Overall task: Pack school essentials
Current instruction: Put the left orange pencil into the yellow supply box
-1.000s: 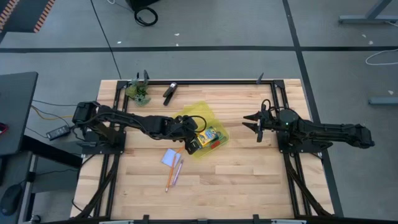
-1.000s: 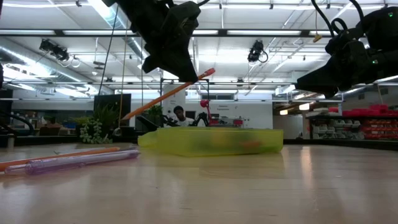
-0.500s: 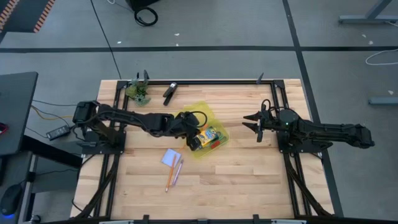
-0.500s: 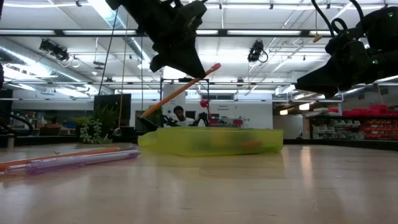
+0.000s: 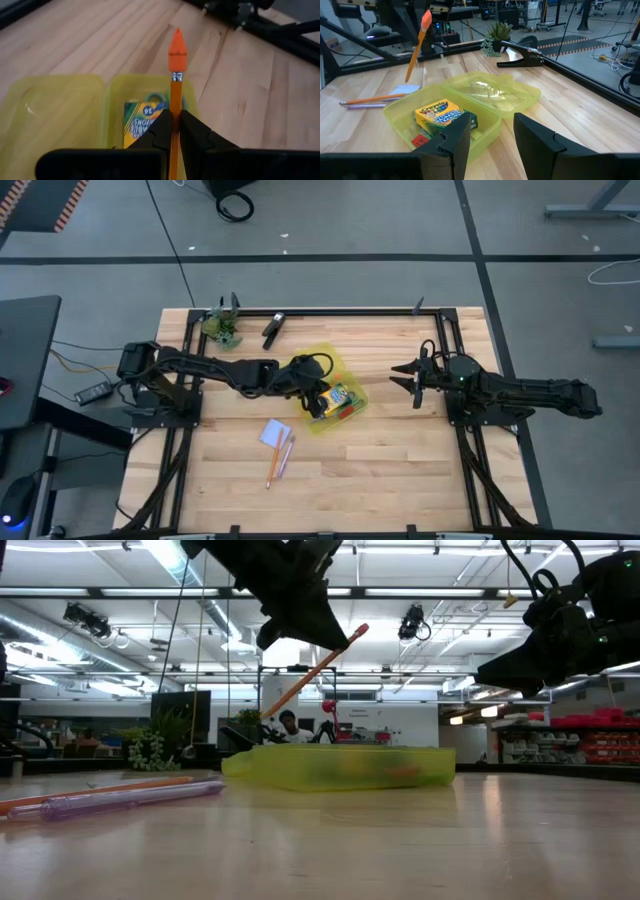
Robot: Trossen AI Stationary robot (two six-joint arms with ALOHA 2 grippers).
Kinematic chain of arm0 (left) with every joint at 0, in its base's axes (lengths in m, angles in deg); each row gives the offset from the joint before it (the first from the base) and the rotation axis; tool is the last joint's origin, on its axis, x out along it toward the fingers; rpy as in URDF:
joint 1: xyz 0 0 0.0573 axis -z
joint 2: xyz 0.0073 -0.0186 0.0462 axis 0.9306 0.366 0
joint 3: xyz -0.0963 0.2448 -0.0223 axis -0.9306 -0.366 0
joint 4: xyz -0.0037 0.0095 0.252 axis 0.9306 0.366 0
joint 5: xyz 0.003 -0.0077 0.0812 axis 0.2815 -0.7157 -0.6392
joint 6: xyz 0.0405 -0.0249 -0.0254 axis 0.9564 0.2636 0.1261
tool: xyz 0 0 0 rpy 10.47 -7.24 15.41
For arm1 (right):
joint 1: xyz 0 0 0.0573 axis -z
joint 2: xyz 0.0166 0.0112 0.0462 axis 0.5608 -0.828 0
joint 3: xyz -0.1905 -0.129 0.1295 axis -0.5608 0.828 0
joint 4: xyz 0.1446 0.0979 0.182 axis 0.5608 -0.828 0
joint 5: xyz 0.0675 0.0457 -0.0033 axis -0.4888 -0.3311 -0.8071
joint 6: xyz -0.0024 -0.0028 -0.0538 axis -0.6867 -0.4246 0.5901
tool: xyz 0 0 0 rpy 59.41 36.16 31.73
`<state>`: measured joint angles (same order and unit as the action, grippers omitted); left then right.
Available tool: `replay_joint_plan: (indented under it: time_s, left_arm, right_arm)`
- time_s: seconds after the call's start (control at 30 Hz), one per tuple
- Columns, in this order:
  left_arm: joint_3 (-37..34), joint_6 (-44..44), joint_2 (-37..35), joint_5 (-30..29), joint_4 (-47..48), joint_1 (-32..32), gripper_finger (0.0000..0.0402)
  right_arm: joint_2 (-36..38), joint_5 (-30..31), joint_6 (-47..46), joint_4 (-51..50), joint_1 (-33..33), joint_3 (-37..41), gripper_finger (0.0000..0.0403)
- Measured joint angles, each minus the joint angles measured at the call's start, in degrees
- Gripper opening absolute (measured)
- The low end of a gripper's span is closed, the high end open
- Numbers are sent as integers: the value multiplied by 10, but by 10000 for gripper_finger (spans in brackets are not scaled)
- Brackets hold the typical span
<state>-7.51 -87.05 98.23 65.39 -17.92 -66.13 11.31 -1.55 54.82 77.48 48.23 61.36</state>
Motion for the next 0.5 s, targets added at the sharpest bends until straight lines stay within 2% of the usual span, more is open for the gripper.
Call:
replay_joint_plan:
  time_s: [0.17, 0.5]
  left_arm:
    - [0, 5, 1, -5, -23, 0, 27]
    - [0, -10, 56, 6, -88, 1, 27]
  right_arm:
    - [0, 0, 0, 0, 0, 0, 157]
    - [0, 0, 0, -1, 0, 0, 157]
